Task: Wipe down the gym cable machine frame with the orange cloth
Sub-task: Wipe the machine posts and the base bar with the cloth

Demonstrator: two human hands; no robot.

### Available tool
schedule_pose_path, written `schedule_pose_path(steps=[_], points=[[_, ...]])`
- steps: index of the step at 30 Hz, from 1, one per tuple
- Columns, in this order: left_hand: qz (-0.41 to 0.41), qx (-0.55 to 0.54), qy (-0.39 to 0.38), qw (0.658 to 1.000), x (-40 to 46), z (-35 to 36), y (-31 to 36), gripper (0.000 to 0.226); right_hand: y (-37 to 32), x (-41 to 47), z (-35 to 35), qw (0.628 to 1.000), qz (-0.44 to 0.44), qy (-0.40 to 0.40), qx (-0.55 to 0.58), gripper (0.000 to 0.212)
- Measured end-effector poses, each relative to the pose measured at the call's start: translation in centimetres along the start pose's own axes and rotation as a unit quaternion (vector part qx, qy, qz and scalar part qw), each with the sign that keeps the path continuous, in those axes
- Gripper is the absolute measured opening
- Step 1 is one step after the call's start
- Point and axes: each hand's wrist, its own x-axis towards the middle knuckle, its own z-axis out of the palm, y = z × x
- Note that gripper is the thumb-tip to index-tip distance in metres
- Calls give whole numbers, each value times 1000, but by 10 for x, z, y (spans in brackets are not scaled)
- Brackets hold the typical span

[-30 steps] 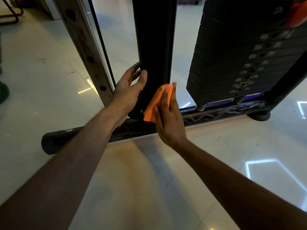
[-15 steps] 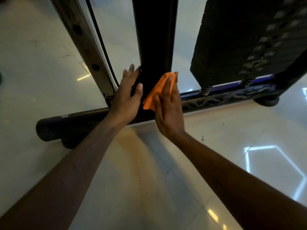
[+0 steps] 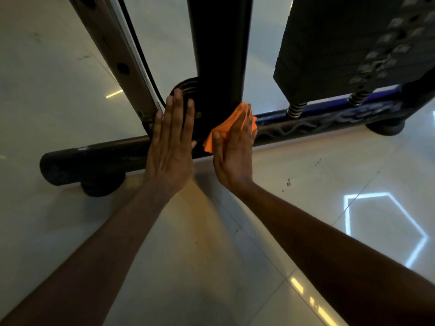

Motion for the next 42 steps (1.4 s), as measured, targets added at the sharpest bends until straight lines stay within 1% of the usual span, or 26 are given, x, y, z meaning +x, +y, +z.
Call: schedule_pose_path(steps=[2,5,7,8,11,12,13,14,16,17,18,20,21,23,24,25,28,29,30,31,33,34,35,39,41,42], points=[[2,40,-10,999,-9,11,-3,92,9,0,4,999,-17,-2,-50,87],[13,71,-28,997,-20,25,-9,93,43,-2,-5,982,-88,-27,-167,90],[12,76,-34,996,-26,32,-10,92,45,-6,-5,980,-91,-21,-177,88],[10,74,-35,997,-29,34,-11,91,37,-7,1,985,-77,-4,-157,86],[10,75,-33,997,-32,41,-9,90,2,-8,28,996,47,41,-62,88],[9,76,-33,997,-32,41,-9,90,-1,-7,32,995,69,46,-54,89],[8,74,-34,997,-32,41,-9,89,4,-6,30,995,59,42,-71,90],[7,71,-36,997,-32,42,-10,88,18,-7,26,993,23,28,-112,91],[8,76,-37,996,-32,43,-12,87,53,-6,8,973,-79,-15,-215,92],[10,80,-37,996,-32,44,-13,87,65,-7,0,964,-104,-29,-242,91],[13,83,-37,996,-32,45,-13,86,69,-10,-5,962,-105,-29,-250,89],[13,81,-33,996,-34,46,-12,86,51,-12,5,977,-59,14,-204,85],[11,80,-31,996,-34,46,-11,86,31,-11,17,988,-9,41,-150,83],[10,84,-27,996,-34,46,-10,86,-1,-6,35,991,91,78,-57,83],[11,85,-27,996,-33,45,-10,87,-5,-4,36,991,100,82,-44,85],[12,80,-28,996,-33,43,-10,87,2,-6,33,992,83,74,-67,88],[12,80,-33,996,-34,41,-13,87,48,-13,10,976,-36,1,-215,91],[13,86,-34,996,-35,41,-13,87,53,-15,6,973,-48,-7,-226,90],[15,87,-35,995,-35,41,-13,88,49,-15,7,977,-40,5,-211,88],[16,83,-36,996,-34,41,-12,89,34,-14,12,985,-11,32,-167,85],[14,83,-43,995,-33,40,-10,91,-3,-12,26,991,79,83,-68,81],[12,86,-49,995,-33,39,-10,92,-12,-11,29,989,106,90,-43,80],[11,83,-55,995,-33,37,-10,92,-13,-12,27,990,107,80,-37,80],[21,34,-46,998,-38,28,-9,87,22,-25,-16,998,29,-23,-43,75],[3,-35,-21,999,-47,21,-6,81,20,-30,-36,999,25,-35,-15,72],[-23,-86,-6,996,-53,18,-4,77,13,-34,-41,999,25,-31,-2,72]])
